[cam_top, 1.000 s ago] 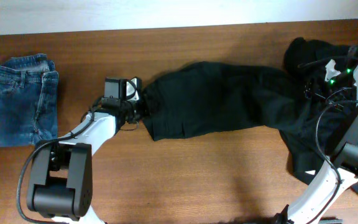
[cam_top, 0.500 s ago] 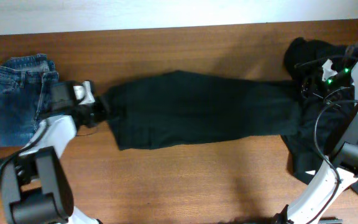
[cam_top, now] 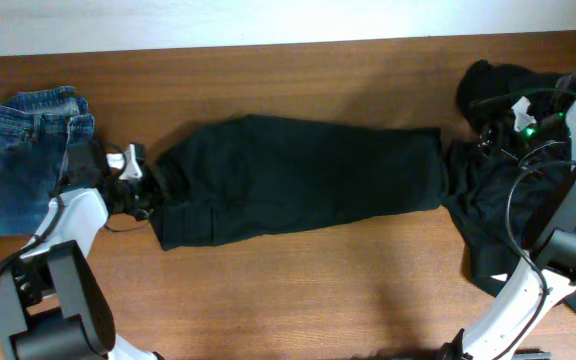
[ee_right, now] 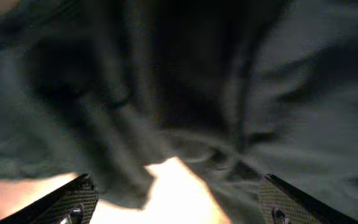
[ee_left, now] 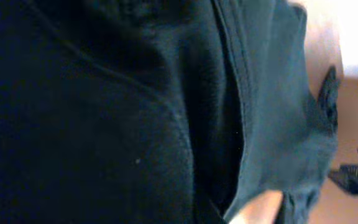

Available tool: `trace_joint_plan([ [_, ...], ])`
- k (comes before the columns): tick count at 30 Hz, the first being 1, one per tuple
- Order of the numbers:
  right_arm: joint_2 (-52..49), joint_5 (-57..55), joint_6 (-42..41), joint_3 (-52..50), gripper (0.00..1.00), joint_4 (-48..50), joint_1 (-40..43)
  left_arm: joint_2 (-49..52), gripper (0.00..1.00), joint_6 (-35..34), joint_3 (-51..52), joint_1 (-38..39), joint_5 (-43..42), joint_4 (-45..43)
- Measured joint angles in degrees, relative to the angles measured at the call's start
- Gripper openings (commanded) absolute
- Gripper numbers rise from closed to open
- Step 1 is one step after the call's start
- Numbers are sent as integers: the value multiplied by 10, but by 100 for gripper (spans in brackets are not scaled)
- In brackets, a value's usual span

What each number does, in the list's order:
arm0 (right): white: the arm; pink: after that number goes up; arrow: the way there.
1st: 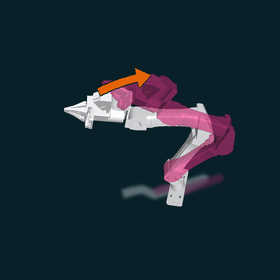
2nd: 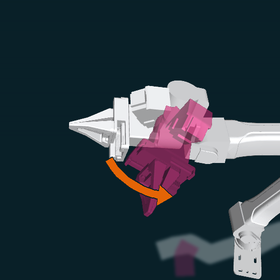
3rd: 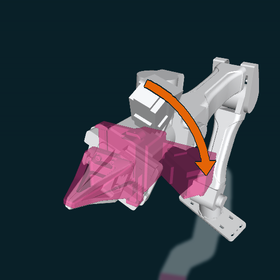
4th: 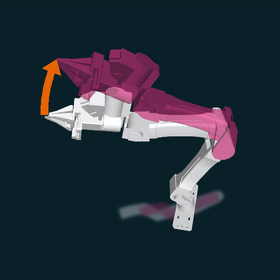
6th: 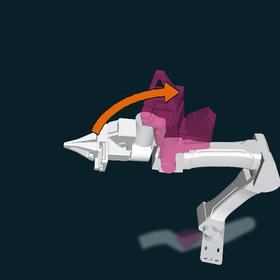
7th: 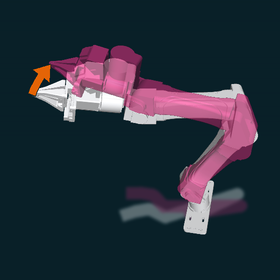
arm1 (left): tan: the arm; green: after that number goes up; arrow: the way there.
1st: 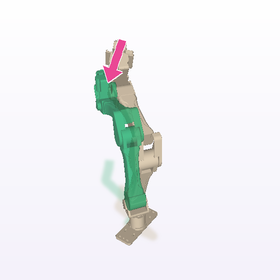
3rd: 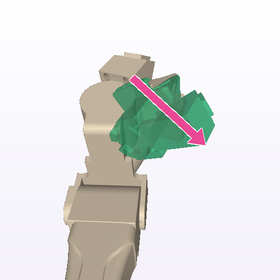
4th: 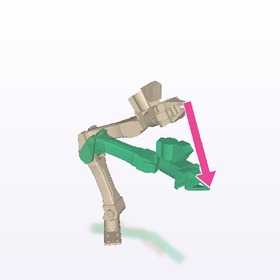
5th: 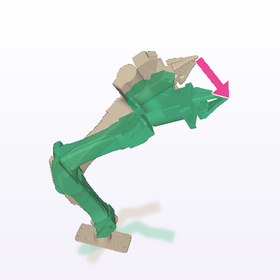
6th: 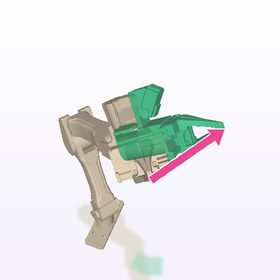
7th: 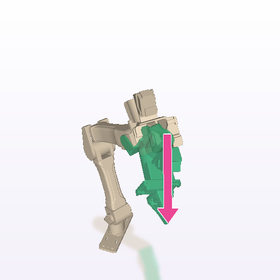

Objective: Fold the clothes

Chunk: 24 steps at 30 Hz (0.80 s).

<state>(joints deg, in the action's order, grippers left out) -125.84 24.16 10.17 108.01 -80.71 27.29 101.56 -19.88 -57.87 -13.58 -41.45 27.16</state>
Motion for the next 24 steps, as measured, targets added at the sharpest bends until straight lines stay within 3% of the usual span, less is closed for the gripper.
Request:
trace_joint_plan([
  [7, 0, 49, 64, 0, 87, -20, -52, 0, 1, 0, 0, 15, -16, 22],
  [12, 0, 42, 80, 0, 74, -20, -92, 0, 1, 0, 0, 15, -16, 22],
  [15, 0, 35, 83, 0, 60, -20, -99, 0, 1, 0, 0, 15, -16, 22],
  [24, 0, 27, 85, 0, 58, -20, -98, 0, 1, 2, 0, 15, -16, 22],
])
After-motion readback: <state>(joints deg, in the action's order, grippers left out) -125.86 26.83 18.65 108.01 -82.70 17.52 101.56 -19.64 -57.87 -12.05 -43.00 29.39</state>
